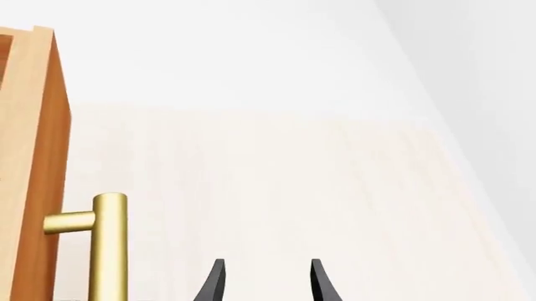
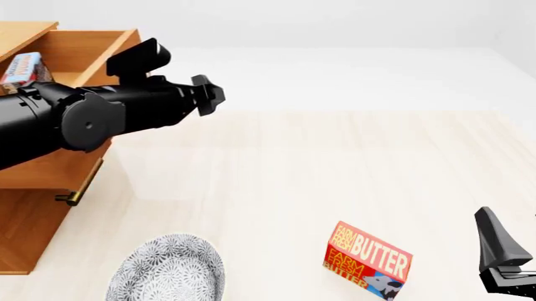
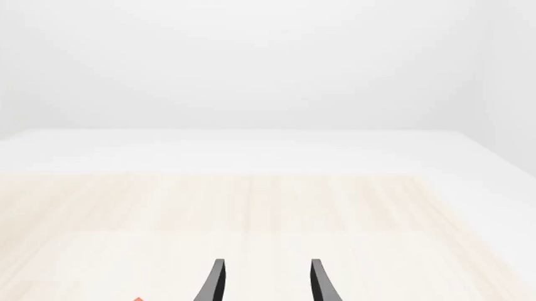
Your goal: Put the chocolate pudding in the top drawer of the cabinet and close it.
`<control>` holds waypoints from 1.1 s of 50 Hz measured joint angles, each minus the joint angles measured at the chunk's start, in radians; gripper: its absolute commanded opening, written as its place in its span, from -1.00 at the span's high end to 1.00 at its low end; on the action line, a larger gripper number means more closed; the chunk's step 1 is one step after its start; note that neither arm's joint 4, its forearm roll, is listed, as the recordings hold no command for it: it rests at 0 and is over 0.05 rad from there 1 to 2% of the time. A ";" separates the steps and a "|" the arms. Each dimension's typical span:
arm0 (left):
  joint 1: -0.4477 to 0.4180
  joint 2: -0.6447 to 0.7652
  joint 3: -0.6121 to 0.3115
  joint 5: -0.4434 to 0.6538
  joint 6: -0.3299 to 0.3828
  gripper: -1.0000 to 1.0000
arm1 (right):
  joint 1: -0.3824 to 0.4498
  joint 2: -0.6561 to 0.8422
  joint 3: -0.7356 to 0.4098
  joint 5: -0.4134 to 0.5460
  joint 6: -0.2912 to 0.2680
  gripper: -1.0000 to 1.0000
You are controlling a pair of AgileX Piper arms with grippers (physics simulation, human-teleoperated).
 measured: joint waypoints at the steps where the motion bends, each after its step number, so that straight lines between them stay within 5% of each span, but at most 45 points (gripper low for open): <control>1: 0.002 0.000 0.001 0.000 0.001 -1.00 | 0.000 0.000 0.000 0.000 0.000 -1.00; 55: 0.111 -0.013 0.047 -0.016 0.012 -1.00 | 0.000 0.000 0.000 0.000 0.000 -1.00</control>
